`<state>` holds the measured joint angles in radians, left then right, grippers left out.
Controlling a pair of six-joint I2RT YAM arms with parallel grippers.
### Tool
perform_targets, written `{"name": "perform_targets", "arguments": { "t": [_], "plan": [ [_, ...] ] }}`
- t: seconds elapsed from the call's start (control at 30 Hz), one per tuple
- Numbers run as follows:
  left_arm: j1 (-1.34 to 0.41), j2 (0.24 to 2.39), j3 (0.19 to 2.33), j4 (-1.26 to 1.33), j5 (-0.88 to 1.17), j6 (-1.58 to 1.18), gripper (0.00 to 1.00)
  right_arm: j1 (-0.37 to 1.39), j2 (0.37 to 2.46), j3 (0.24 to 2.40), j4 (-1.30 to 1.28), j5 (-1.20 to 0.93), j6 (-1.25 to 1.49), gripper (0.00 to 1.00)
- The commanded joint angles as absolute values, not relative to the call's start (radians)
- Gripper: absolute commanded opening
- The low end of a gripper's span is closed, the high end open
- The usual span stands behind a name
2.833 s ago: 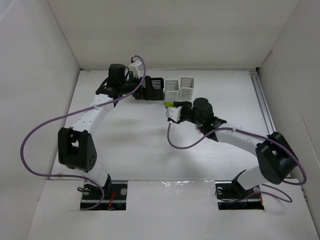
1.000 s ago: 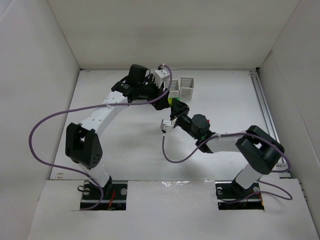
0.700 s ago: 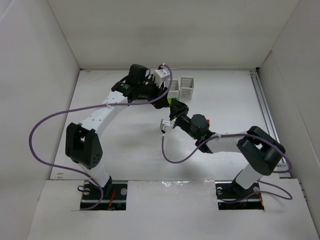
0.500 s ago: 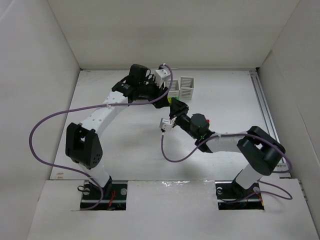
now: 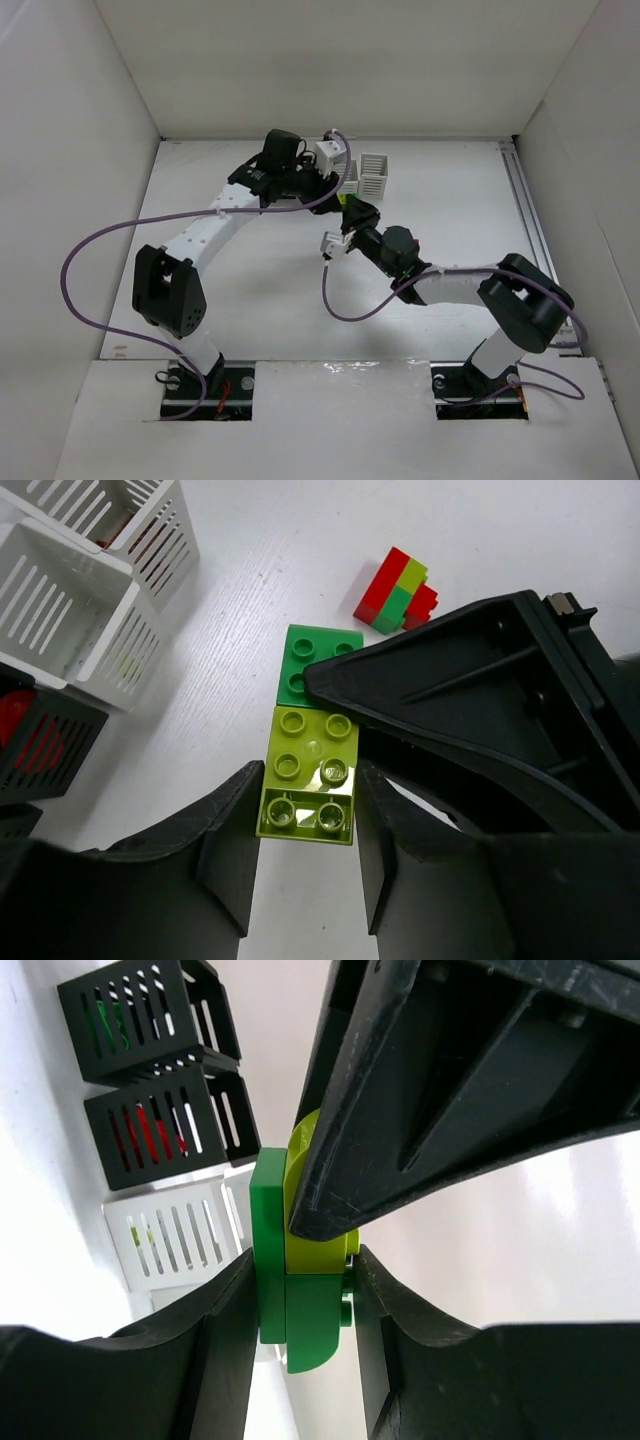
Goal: Sort the legos into containers by color
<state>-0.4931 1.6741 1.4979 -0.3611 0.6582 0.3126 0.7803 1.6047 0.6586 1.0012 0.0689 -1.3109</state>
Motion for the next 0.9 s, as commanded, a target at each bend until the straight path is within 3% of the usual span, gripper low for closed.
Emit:
{"name": "perform_targets", "arguments": {
  "t": [0.0,0.03,0.13,0.23,0.27,0.33,0.5,0.57,0.7,0.87],
  "plan": [
    [-0.488,1.671,1.487,-0.278,0.643,0.284,0.02,0.802,1.540,0.677,1.058,0.071,-1.220,0.33],
    [-0.488,1.658,1.477,-0.247,0.643,0.273,0.01,0.802,1.540,0.676,1.058,0.080,-1.209,0.49],
    [-0.488,1.634,1.434,-0.198,0.634,0.255,0.00,0.802,1.513,0.651,1.058,0.080,-1.168,0.67],
    [-0.488,1.599,1.411,-0.149,0.646,0.244,0.00,0.792,1.474,0.612,1.039,0.080,-1.128,0.79],
    [-0.488,1.598,1.411,-0.149,0.655,0.244,0.00,0.792,1.465,0.600,1.039,0.080,-1.118,0.90],
    [-0.488,1.598,1.420,-0.149,0.681,0.233,0.00,0.770,1.456,0.556,1.011,0.069,-1.109,1.00],
    [-0.448,1.574,1.396,-0.103,0.736,0.201,0.00,0.706,1.341,0.472,0.962,0.017,-0.988,1.00],
    [-0.430,1.546,1.344,-0.075,0.791,0.201,0.00,0.619,1.263,0.497,0.743,-0.095,-0.896,0.97],
    [-0.420,1.477,1.253,-0.104,0.851,0.398,0.00,0.422,1.144,0.668,0.349,-0.355,-0.541,0.81],
    [-0.402,1.443,1.186,-0.165,0.923,0.605,0.00,0.261,1.166,0.886,0.007,-0.708,-0.471,0.70]
  ]
}}
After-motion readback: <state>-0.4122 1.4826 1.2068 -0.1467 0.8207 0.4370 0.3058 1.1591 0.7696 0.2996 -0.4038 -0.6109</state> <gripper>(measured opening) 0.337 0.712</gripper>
